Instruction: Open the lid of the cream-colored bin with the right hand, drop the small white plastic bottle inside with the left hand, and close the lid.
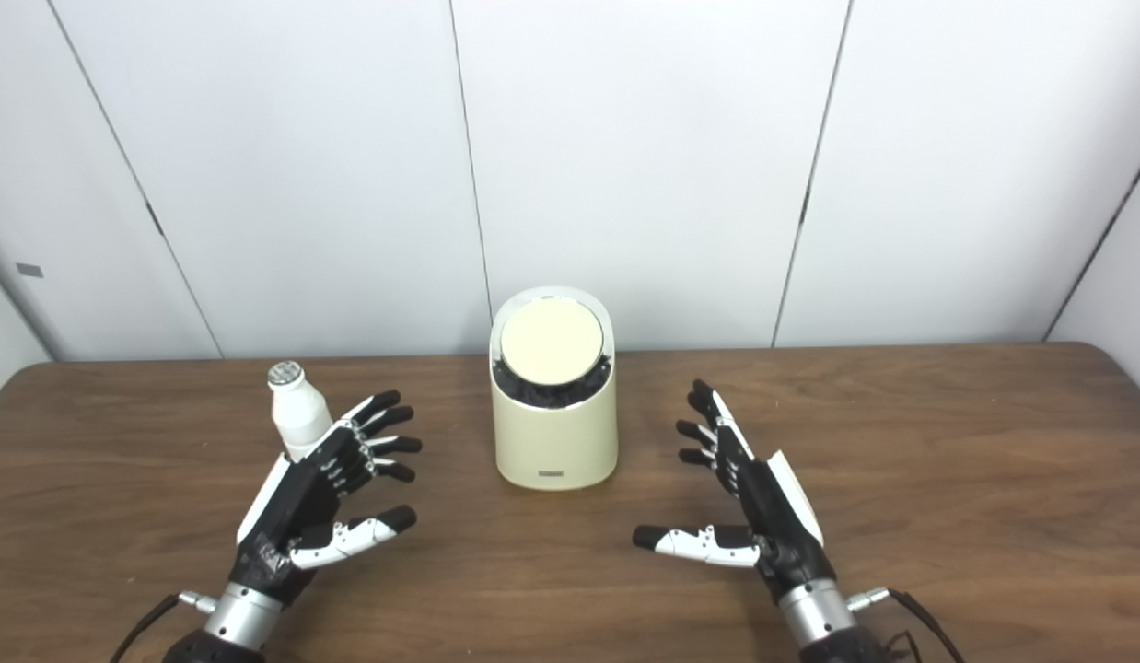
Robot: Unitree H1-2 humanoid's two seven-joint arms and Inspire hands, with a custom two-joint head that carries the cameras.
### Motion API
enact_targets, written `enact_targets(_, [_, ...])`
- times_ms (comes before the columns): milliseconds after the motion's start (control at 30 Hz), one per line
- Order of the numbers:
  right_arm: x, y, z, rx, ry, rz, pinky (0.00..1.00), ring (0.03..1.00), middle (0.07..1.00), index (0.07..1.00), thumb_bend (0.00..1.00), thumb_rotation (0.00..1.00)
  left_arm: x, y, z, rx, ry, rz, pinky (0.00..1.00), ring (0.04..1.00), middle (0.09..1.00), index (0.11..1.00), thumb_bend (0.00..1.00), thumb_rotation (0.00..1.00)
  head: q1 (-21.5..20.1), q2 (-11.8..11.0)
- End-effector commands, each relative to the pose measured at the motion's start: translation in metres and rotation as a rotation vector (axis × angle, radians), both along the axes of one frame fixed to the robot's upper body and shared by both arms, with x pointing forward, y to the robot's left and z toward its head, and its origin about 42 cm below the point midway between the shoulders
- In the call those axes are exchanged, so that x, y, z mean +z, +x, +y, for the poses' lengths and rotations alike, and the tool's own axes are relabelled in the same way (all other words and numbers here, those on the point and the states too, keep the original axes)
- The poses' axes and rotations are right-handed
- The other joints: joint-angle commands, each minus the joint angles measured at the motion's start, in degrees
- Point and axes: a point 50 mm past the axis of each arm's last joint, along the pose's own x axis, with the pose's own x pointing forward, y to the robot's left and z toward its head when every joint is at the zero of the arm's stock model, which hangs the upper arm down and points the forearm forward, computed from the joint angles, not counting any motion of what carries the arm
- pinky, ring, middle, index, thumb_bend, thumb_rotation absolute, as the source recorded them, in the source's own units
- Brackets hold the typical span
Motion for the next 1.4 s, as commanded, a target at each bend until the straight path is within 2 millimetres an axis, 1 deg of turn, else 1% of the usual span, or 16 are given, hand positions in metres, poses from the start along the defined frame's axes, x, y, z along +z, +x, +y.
enact_targets(0, [0.019, 0.007, 0.002, 0.004, 0.013, -0.090, 0.81, 0.891, 0.971, 1.000, 0.86, 0.26, -0.006, -0.002, 0.003, 0.015, -0.014, -0.002, 0.63, 0.755, 0.868, 0.915, 0.75, 0.19, 0.08, 0.06])
enact_targets(267, [0.017, 0.006, 0.002, 0.004, 0.020, -0.079, 0.82, 0.891, 0.970, 1.000, 0.86, 0.26, -0.006, -0.003, 0.002, 0.014, -0.011, -0.003, 0.63, 0.755, 0.867, 0.911, 0.76, 0.19, 0.00, -0.29])
enact_targets(367, [0.014, 0.005, 0.003, 0.002, 0.024, -0.080, 0.82, 0.892, 0.969, 1.000, 0.86, 0.26, -0.009, -0.004, 0.002, 0.021, -0.005, -0.002, 0.63, 0.748, 0.863, 0.908, 0.77, 0.21, -0.43, -2.45])
enact_targets(400, [0.013, 0.005, 0.004, -0.004, 0.021, -0.086, 0.82, 0.889, 0.966, 1.000, 0.85, 0.27, -0.010, -0.004, 0.002, 0.021, -0.005, 0.000, 0.63, 0.749, 0.863, 0.908, 0.76, 0.21, -0.57, -3.92])
enact_targets(500, [0.016, 0.006, 0.012, -0.045, 0.028, -0.109, 0.79, 0.864, 0.943, 0.995, 0.83, 0.32, -0.015, -0.006, 0.002, 0.021, -0.007, 0.010, 0.62, 0.751, 0.861, 0.909, 0.76, 0.19, -0.98, -5.25])
enact_targets(567, [0.028, 0.011, 0.018, -0.072, 0.055, -0.124, 0.78, 0.863, 0.933, 0.996, 0.80, 0.35, -0.017, -0.007, 0.002, 0.021, -0.006, 0.014, 0.62, 0.754, 0.858, 0.905, 0.76, 0.17, -0.98, -5.25])
enact_targets(600, [0.036, 0.016, 0.021, -0.082, 0.063, -0.139, 0.78, 0.865, 0.927, 0.995, 0.81, 0.39, -0.018, -0.007, 0.002, 0.021, -0.004, 0.014, 0.63, 0.753, 0.855, 0.903, 0.76, 0.17, -1.25, -5.49])
enact_targets(700, [0.059, 0.033, 0.026, -0.108, 0.056, -0.191, 0.78, 0.862, 0.919, 0.989, 0.83, 0.42, -0.018, -0.006, 0.002, 0.019, -0.004, 0.017, 0.62, 0.752, 0.854, 0.905, 0.76, 0.17, -1.13, -5.29])
enact_targets(767, [0.075, 0.043, 0.029, -0.108, 0.050, -0.221, 0.78, 0.871, 0.920, 0.984, 0.82, 0.40, -0.018, -0.006, 0.001, 0.021, -0.005, 0.016, 0.62, 0.751, 0.852, 0.904, 0.76, 0.17, -1.08, -5.26])
enact_targets(833, [0.096, 0.053, 0.035, -0.106, 0.039, -0.250, 0.78, 0.874, 0.919, 0.979, 0.82, 0.37, -0.018, -0.006, 0.000, 0.025, -0.004, 0.014, 0.62, 0.749, 0.851, 0.902, 0.76, 0.17, -1.05, -5.27])
enact_targets(933, [0.118, 0.061, 0.042, -0.107, 0.001, -0.265, 0.75, 0.862, 0.914, 0.979, 0.81, 0.38, -0.018, -0.007, -0.001, 0.021, -0.011, 0.016, 0.63, 0.754, 0.855, 0.903, 0.75, 0.16, -0.90, -5.29])
enact_targets(967, [0.122, 0.063, 0.044, -0.108, -0.010, -0.264, 0.73, 0.857, 0.916, 0.983, 0.82, 0.39, -0.018, -0.007, -0.001, 0.019, -0.013, 0.017, 0.64, 0.759, 0.858, 0.905, 0.75, 0.16, -0.90, -5.29])
enact_targets(1067, [0.136, 0.068, 0.050, -0.113, -0.025, -0.251, 0.71, 0.855, 0.921, 0.983, 0.84, 0.36, -0.018, -0.007, -0.002, 0.020, -0.011, 0.015, 0.64, 0.757, 0.858, 0.905, 0.75, 0.16, -0.84, -5.25])
enact_targets(1200, [0.155, 0.080, 0.061, -0.136, -0.066, -0.261, 0.69, 0.850, 0.913, 0.976, 0.84, 0.36, -0.019, -0.007, -0.002, 0.020, -0.006, 0.017, 0.63, 0.756, 0.860, 0.906, 0.75, 0.17, -1.01, -5.18])
enact_targets(1300, [0.169, 0.089, 0.069, -0.150, -0.120, -0.273, 0.68, 0.844, 0.900, 0.972, 0.82, 0.38, -0.020, -0.007, -0.002, 0.020, -0.006, 0.024, 0.64, 0.755, 0.858, 0.903, 0.76, 0.18, -1.04, -5.17])
enact_targets(1367, [0.177, 0.095, 0.076, -0.159, -0.149, -0.271, 0.69, 0.845, 0.902, 0.970, 0.81, 0.37, -0.021, -0.007, -0.002, 0.016, -0.010, 0.027, 0.64, 0.758, 0.860, 0.904, 0.76, 0.17, -1.04, -5.17])
